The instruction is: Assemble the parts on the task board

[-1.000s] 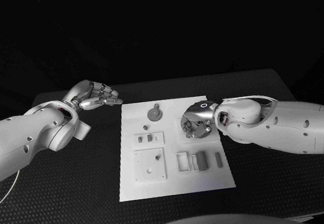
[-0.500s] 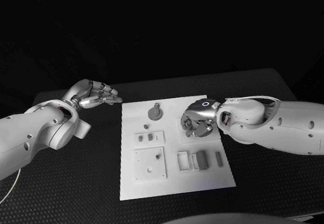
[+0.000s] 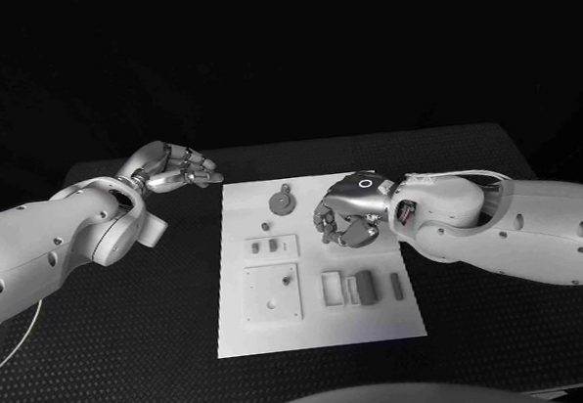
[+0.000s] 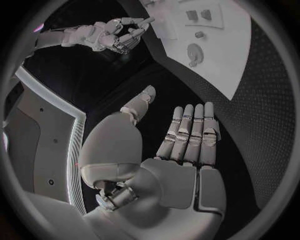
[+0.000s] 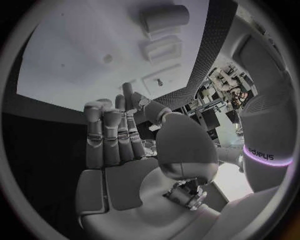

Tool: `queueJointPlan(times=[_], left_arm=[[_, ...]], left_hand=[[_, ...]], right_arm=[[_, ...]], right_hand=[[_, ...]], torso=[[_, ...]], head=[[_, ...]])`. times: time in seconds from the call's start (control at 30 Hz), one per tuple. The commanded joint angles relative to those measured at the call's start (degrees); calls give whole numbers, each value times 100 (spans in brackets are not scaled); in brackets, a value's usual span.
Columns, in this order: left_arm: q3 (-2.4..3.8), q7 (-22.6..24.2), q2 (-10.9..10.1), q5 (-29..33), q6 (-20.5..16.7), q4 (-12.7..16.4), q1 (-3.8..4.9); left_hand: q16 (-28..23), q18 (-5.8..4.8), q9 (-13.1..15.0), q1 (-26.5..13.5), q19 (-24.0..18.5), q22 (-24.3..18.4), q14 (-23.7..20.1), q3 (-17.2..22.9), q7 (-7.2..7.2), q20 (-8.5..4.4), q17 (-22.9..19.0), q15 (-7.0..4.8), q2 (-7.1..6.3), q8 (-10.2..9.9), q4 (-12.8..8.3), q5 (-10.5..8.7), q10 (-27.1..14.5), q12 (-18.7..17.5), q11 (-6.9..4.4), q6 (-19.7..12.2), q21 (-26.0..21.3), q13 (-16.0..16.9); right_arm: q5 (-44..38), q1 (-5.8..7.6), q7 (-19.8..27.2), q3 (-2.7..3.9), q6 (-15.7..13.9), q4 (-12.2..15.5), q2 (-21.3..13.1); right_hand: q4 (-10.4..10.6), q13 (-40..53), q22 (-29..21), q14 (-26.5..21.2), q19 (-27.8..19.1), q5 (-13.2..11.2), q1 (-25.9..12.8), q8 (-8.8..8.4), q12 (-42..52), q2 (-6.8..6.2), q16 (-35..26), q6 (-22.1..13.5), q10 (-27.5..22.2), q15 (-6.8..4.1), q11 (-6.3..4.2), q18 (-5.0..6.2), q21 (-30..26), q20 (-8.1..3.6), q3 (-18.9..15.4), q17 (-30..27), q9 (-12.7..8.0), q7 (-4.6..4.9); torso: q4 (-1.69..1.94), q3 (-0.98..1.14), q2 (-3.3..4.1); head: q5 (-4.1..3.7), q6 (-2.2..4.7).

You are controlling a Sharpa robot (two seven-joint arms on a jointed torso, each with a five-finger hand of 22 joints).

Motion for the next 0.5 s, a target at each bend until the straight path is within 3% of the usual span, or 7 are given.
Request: queueJointPlan(times=[0.03,0.17,0.3,0.5], left_arm=[[4,19,20,62,58,-12,1],[4,17,39,67,43,-59,1],[5,30,115,67,58,-118,-5],[6,26,168,67,67,-166,-6]], left_hand=[[-26,109,-5,-41,24,-11,24,-31,30,20,-9,2,5,-23,1,10,-1,-31,14,-54,22,-9],[-29,110,-6,-42,22,-15,22,-32,31,21,-10,2,1,-23,2,10,-3,-31,15,-55,22,-13],[-32,112,-6,-32,21,-21,20,-28,31,20,-10,0,4,-22,-2,10,-4,-31,15,-57,22,-18],[-35,112,-6,-30,20,-25,19,-27,31,21,-11,1,7,-22,-3,10,-5,-31,16,-59,22,-22]], right_arm=[[-167,1,-3,3,55,122,107],[-153,2,21,3,143,205,295],[-141,2,46,-7,204,220,496],[-139,0,105,-95,258,238,810]], right_hand=[[3,11,9,11,27,28,41,51,19,15,27,73,89,-53,-61,611,38,-13,37,7,9,12],[6,12,13,20,35,33,35,53,15,14,29,76,93,-54,-63,611,43,-15,40,8,7,11],[6,13,19,33,46,56,29,52,7,16,31,74,94,-55,-63,611,50,-19,49,8,4,11],[6,13,24,36,49,94,19,49,-4,20,26,69,94,-55,-62,612,52,-24,62,6,0,13]], torso=[[2,-3,2],[-2,0,-1],[4,-13,-7],[1,-14,-9]], head=[[49,-6],[98,-5],[105,17],[158,9]])
